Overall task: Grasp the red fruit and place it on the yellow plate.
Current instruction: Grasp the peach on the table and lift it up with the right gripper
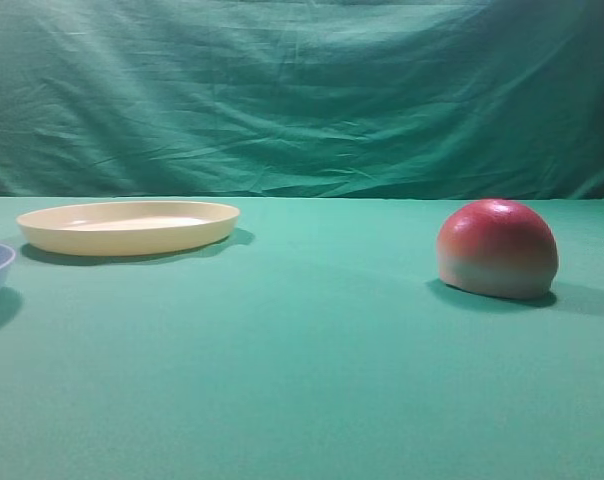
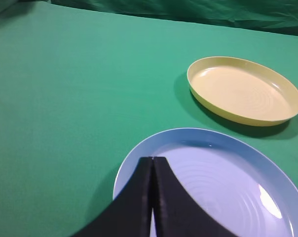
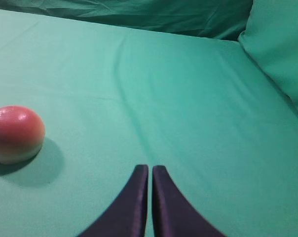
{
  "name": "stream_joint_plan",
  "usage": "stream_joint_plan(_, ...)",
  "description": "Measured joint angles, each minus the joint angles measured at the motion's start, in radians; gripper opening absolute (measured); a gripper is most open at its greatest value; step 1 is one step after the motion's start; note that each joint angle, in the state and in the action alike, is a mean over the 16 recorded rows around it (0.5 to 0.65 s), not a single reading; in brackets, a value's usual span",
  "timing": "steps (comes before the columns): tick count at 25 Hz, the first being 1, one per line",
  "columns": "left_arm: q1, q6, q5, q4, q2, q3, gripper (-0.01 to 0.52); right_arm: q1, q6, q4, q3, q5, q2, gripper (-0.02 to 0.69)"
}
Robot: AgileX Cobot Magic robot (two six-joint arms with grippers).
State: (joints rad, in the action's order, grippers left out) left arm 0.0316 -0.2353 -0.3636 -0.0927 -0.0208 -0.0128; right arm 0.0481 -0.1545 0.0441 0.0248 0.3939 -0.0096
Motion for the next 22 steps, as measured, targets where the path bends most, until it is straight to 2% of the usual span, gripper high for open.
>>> stream_joint_plan(6, 0.000, 0.000, 0.000, 0.000, 0.000, 0.000, 0.000, 0.000, 0.000, 0.025, 0.000, -0.023, 0.000, 0.000)
stream_joint_plan(17, 0.000, 0.000, 0.000, 0.000, 0.000, 0.000, 0.000, 0.003, 0.000, 0.214, -0.023, -0.157, 0.004, 0.000)
stream_joint_plan(22, 0.000, 0.000, 0.000, 0.000, 0.000, 0.000, 0.000, 0.018, -0.040, 0.280, -0.091, -0.147, 0.054, 0.000)
